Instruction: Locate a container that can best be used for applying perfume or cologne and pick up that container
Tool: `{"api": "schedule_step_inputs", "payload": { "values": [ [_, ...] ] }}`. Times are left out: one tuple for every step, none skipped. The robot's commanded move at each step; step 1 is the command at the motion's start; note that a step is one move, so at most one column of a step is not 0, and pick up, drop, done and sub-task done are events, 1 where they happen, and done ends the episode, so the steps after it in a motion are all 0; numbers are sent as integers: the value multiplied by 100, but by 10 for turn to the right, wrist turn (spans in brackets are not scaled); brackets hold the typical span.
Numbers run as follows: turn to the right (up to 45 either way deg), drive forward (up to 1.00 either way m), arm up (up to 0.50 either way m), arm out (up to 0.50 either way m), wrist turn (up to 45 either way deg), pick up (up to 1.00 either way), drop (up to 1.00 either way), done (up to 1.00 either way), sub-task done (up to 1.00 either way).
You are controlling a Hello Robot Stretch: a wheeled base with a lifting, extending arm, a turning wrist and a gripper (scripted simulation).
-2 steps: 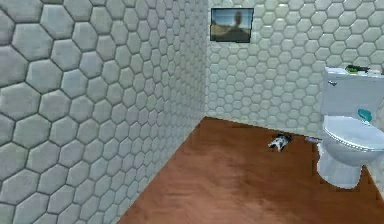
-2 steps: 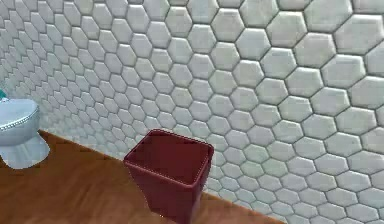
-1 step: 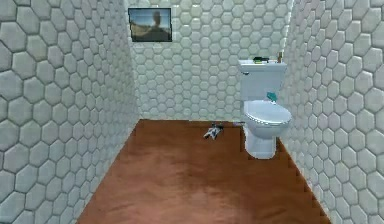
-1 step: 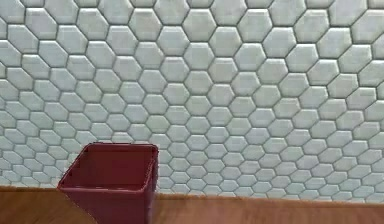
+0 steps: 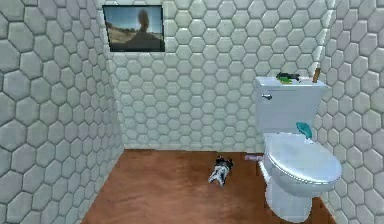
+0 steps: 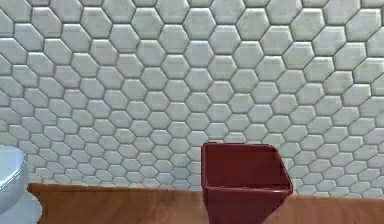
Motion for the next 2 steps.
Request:
{"api": "schedule_step_inputs", "payload": {
  "values": [
    [150,0,0,0,0,0,0,0,0],
    [0,60,0,0,0,0,0,0,0]
  ]
}}
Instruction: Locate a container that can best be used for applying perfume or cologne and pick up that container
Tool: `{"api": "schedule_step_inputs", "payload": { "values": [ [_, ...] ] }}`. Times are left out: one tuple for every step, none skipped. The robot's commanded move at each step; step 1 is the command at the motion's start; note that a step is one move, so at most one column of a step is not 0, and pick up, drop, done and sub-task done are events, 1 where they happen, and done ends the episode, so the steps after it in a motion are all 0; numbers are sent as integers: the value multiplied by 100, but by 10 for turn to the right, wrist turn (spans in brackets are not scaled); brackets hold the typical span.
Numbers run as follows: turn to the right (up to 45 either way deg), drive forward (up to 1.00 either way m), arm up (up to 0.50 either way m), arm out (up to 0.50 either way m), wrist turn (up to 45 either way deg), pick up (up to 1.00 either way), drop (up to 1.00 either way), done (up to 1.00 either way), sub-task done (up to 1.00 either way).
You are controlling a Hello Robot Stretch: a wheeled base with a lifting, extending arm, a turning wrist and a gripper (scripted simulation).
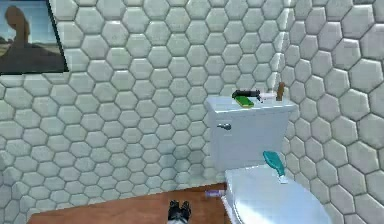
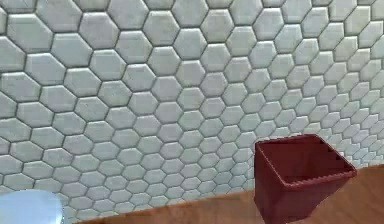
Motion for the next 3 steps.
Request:
{"api": "schedule_step_inputs", "payload": {
  "values": [
    [-450,0,0,0,0,0,0,0,0],
    [-180,0,0,0,0,0,0,0,0],
    [450,0,0,0,0,0,0,0,0]
  ]
}}
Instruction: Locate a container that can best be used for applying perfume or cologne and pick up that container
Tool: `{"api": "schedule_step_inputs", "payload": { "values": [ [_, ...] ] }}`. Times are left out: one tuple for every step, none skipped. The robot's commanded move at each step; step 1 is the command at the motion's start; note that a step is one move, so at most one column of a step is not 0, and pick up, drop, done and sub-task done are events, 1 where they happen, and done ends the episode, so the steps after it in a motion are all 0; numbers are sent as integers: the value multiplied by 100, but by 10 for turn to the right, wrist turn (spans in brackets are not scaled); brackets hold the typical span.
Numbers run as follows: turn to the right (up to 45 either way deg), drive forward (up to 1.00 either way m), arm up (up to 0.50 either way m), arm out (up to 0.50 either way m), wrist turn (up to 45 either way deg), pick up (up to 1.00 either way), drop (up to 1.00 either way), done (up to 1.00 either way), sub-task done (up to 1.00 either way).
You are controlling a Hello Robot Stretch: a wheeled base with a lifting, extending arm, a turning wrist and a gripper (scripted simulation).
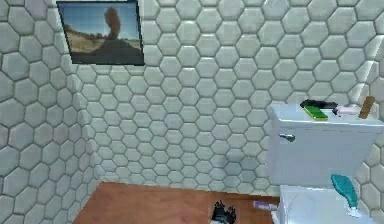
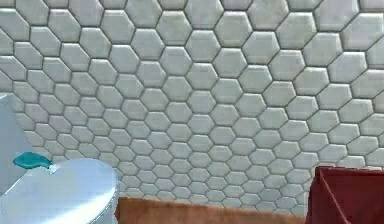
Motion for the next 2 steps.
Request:
{"api": "schedule_step_inputs", "payload": {
  "values": [
    [450,0,0,0,0,0,0,0,0],
    [300,0,0,0,0,0,0,0,0]
  ]
}}
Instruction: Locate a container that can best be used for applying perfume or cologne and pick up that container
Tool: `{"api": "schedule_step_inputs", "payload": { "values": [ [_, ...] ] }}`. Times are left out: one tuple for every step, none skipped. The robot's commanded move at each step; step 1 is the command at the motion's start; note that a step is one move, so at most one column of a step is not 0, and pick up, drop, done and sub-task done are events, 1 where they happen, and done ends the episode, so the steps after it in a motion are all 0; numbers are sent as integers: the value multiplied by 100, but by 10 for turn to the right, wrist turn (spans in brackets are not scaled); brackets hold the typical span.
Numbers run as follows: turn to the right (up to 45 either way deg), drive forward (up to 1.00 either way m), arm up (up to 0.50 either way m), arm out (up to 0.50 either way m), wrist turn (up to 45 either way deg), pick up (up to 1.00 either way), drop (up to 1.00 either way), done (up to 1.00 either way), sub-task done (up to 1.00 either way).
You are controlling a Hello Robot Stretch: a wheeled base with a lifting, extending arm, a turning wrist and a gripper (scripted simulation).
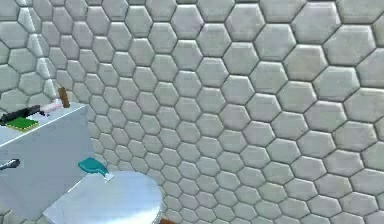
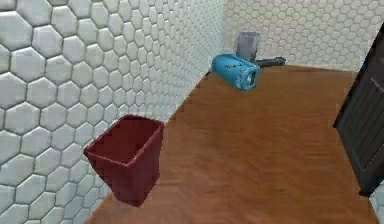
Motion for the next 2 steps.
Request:
{"api": "schedule_step_inputs", "payload": {
  "values": [
    [0,65,0,0,0,0,0,0,0],
    [-450,0,0,0,0,0,0,0,0]
  ]
}}
